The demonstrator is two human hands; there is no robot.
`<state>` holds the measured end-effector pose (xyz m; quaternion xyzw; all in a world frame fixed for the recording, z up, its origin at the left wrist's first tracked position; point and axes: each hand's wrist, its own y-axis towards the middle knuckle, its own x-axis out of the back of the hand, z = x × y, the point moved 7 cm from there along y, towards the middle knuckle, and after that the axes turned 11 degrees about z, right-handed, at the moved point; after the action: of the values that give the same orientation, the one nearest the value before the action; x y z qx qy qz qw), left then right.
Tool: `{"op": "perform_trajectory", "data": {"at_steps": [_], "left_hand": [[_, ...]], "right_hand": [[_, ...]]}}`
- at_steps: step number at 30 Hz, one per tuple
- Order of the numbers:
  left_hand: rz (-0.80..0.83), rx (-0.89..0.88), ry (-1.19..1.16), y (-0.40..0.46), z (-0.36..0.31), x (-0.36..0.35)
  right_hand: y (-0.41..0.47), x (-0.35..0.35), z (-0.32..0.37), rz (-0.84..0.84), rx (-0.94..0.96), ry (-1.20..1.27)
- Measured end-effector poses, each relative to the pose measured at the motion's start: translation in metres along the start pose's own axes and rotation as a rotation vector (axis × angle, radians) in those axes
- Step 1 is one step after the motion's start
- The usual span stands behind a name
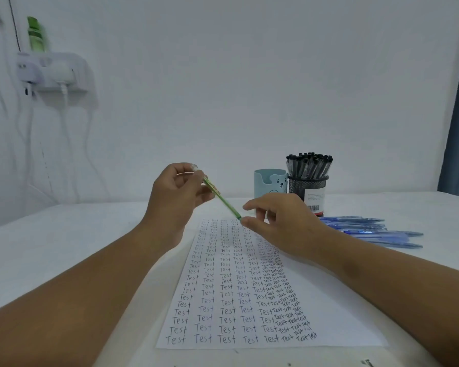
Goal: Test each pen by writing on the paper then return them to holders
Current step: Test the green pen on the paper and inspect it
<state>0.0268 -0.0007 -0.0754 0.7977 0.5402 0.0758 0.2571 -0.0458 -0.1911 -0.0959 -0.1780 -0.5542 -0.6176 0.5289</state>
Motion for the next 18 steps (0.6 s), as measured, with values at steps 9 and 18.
{"op": "perform_trajectory", "data": {"at_steps": [9, 18], "left_hand": [[0.209, 0.078, 0.074, -0.01, 0.011, -0.032], [0.655, 0.329, 1.05, -0.018, 0.057, -0.026]], "right_hand": [[0.001, 0.008, -0.011, -0.04, -0.064, 0.028], [-0.001, 0.005, -0.065, -0.103, -0.417, 0.538]]}}
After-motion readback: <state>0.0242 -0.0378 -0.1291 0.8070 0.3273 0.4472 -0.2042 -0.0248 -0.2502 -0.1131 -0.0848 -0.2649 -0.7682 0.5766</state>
